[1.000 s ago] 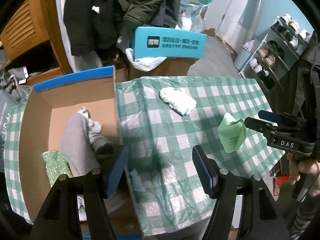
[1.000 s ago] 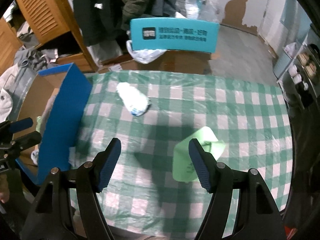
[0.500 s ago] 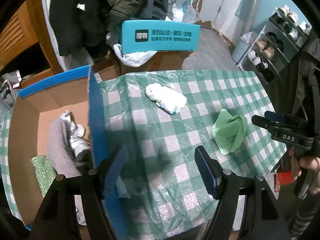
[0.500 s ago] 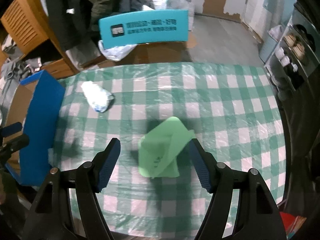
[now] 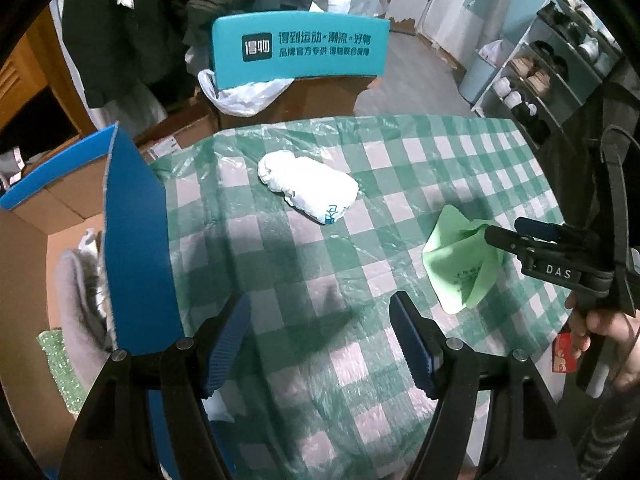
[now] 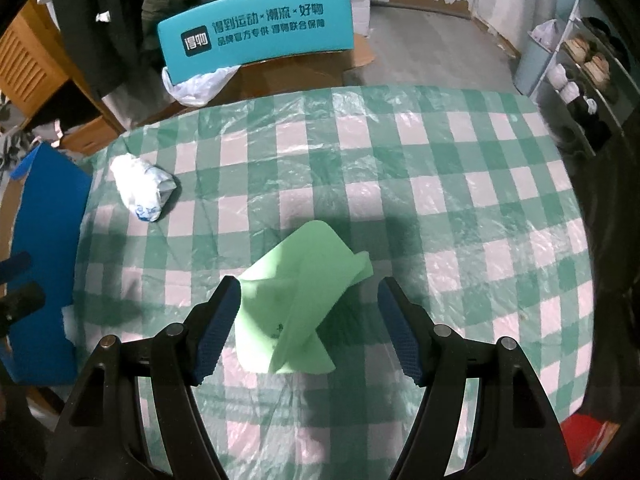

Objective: Organize soft objects

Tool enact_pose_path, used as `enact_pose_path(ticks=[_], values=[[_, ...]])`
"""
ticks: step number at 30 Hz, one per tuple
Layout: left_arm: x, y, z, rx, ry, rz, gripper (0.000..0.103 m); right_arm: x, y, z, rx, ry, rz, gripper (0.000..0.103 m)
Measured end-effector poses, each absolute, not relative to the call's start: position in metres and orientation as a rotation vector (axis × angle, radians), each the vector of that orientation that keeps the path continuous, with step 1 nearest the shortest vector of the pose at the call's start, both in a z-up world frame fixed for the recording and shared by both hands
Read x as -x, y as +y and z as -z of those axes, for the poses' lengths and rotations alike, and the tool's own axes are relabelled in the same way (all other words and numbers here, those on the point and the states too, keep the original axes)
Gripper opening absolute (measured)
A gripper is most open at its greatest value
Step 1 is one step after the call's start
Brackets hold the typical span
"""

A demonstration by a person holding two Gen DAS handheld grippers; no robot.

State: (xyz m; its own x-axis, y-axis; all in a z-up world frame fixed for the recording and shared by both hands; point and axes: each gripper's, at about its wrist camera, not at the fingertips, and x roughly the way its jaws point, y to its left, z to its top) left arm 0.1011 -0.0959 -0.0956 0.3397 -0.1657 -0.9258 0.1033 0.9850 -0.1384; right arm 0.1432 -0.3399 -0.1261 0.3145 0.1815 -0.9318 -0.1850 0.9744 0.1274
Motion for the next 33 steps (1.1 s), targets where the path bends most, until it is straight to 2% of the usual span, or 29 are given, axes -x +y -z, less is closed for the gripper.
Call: enact_pose_path(ticks=[21,23,25,26,28,33], values=[[-0.133,-0.106,0.133,0.095,1.295,0.190,0.073,-0.146,-0.318,0.174,0.112,1.288,-0.322,0.070],[-0.136,-0.107,0.135,0.096,1.303,0.188,0.073,-0.146,-0.315,0.177,0.130,1.290,-0.334,0.059],[-0.139,-0.107,0.137,0.102,1.304,0.185,0.073,-0.146,-0.312,0.180,0.145,1.297,-0.341,0.039],[-0.140,-0.107,0.137,0.105,1.304,0.184,0.073,-0.146,-0.311,0.181,0.150,1.299,-0.346,0.034],[-0.144,-0.106,0.138,0.119,1.304,0.176,0.073,-0.147,-0.309,0.182,0.161,1.300,-0.349,0.016],[-0.155,-0.104,0.140,0.182,1.309,0.160,0.074,-0.150,-0.307,0.175,0.147,1.262,-0.360,0.009]])
